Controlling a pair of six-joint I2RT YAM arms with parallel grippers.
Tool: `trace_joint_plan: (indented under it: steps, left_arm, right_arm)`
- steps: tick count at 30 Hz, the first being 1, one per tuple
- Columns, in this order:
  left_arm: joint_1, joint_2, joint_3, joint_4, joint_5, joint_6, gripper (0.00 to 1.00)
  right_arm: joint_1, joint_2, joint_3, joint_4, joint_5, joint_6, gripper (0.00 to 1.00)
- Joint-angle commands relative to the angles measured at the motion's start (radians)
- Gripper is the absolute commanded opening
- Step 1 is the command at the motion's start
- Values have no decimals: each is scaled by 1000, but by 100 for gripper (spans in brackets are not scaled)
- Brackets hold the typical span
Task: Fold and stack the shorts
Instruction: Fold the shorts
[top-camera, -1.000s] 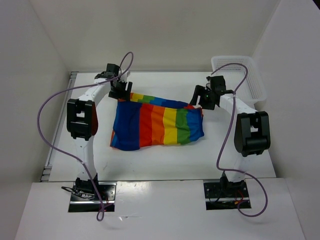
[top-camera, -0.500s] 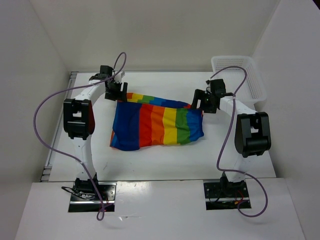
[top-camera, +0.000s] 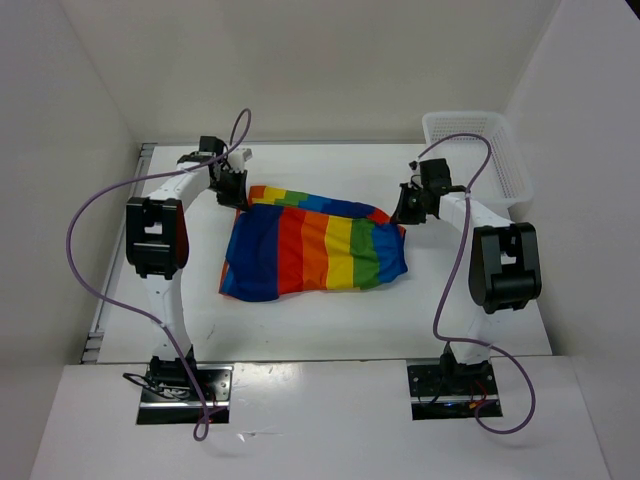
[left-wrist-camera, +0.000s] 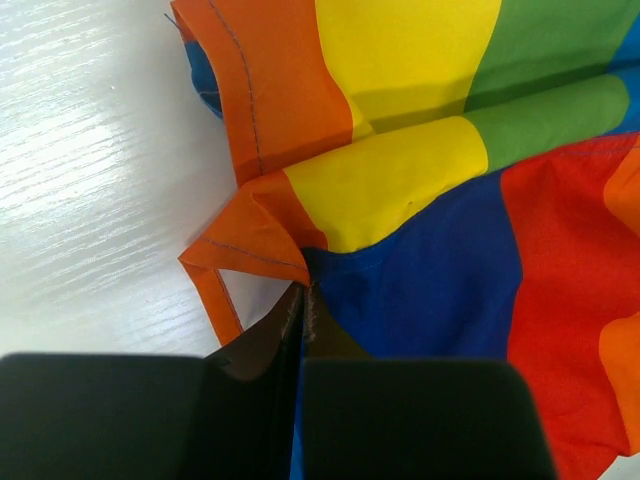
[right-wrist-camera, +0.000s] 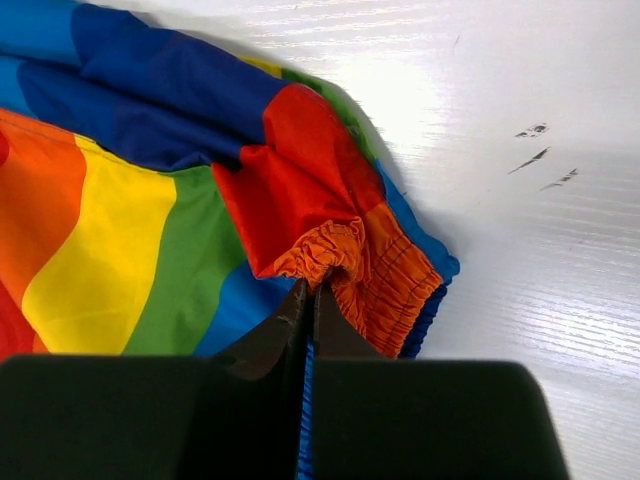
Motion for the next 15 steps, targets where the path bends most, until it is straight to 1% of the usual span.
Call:
trace_joint_plan:
  steps: [1,5,9,11,13,15]
  left_arm:
    - [-2,-69,9,10,32,4,0]
    - [-16,-189,71,10,9,4,0]
    - [-36,-198,197,-25,46,4,0]
    - [-36,-176,229,-25,63,4,0]
    - [-45,-143,272,-7,51,4,0]
    - [-45,-56,315,-7,20,4,0]
  right_arm:
    - [6,-19,13,37,-37,-17,0]
    - [-3,-80,-23,60,-37,-17,0]
    - [-70,-147,-60,107,-18,21,0]
    - [-81,-148,-69,116,-18,48,0]
    - [-97,-137,-69,127,-18,58,0]
    - [-97,-116,-69,127,-8,58,0]
